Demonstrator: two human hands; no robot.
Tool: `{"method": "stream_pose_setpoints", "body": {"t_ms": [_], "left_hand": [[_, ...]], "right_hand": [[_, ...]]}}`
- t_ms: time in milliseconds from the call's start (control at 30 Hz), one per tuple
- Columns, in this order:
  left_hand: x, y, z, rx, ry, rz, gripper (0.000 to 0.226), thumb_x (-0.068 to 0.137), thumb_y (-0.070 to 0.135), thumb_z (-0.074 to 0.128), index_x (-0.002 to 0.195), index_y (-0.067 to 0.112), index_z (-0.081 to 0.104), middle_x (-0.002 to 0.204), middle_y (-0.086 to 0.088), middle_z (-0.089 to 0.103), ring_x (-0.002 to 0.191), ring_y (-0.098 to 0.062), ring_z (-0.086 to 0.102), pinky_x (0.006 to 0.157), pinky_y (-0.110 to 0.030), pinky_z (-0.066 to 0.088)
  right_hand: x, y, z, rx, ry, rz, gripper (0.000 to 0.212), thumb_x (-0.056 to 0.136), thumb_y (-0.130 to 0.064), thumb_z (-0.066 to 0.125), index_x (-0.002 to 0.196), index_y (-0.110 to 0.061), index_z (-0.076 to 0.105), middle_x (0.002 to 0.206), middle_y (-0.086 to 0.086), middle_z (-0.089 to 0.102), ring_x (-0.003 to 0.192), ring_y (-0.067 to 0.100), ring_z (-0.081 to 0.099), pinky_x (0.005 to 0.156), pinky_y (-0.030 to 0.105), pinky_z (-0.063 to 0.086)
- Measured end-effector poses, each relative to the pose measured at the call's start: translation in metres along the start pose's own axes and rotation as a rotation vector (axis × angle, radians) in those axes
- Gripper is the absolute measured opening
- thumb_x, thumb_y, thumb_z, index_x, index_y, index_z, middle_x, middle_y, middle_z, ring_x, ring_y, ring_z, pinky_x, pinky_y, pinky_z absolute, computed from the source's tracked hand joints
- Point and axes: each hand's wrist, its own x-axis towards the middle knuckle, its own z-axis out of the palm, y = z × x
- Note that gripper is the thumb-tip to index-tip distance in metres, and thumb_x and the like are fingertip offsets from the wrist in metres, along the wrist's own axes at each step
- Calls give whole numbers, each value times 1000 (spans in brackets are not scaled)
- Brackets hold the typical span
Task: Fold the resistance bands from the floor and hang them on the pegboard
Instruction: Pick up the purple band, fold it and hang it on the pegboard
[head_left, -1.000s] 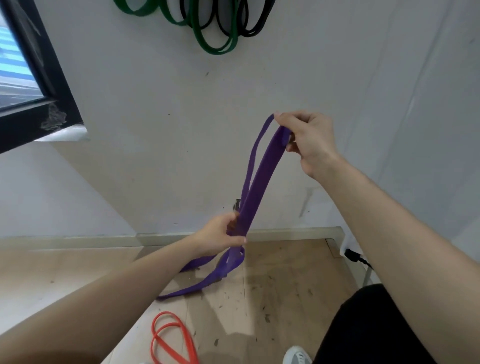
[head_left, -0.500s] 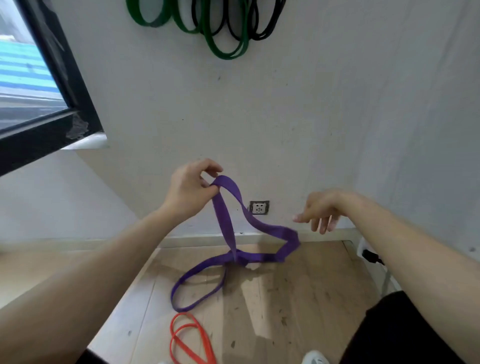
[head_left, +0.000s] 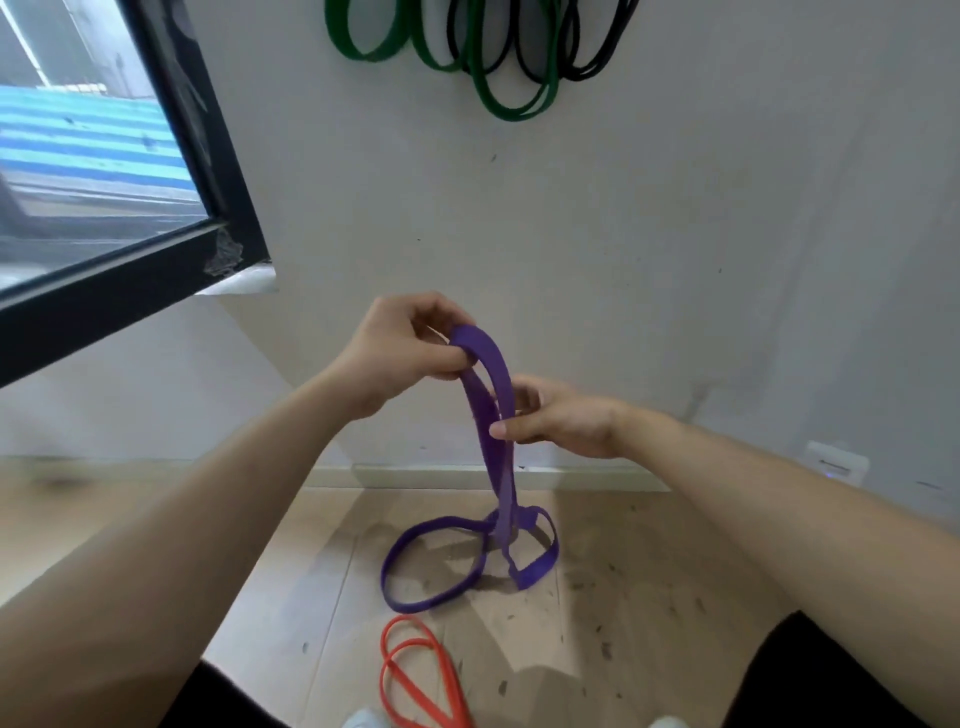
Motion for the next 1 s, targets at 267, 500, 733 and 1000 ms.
{"method": "stream_pose_setpoints", "body": {"t_ms": [267,500,733,1000], "left_hand": [[-6,-4,-39,-454,185,-55,27,80,-14,71,95,8,67,90,-13,69,79,-21,72,71,-29,60],[-12,-17,-63,-532,252,-100,27,83,-13,69,101,6,65,93,-12,69,81,-18,74,73,-29,60],[-18,-56,-89,-455,271,-243,32,81,-4,76,109,7,64,87,-4,71,78,-15,73,69,-24,59],[-24,-82,-77,58,-133,-391,48,74,12,89,117,16,68,111,-9,73,99,-26,74,85,-36,61]], "right_hand": [[12,6,29,-189,-9,-24,33,82,-16,81,110,-16,64,99,0,67,97,20,67,91,37,59],[18,27,34,-302,14,44,40,75,-20,84,104,-2,62,92,10,62,86,22,65,88,47,59],[6,7,-5,-93,186,-4,29,83,-1,74,108,-7,63,91,12,66,79,26,66,83,42,55],[-20,-39,-28,-25,318,-214,27,84,7,71,105,-10,70,86,3,69,77,11,63,70,22,53]]}}
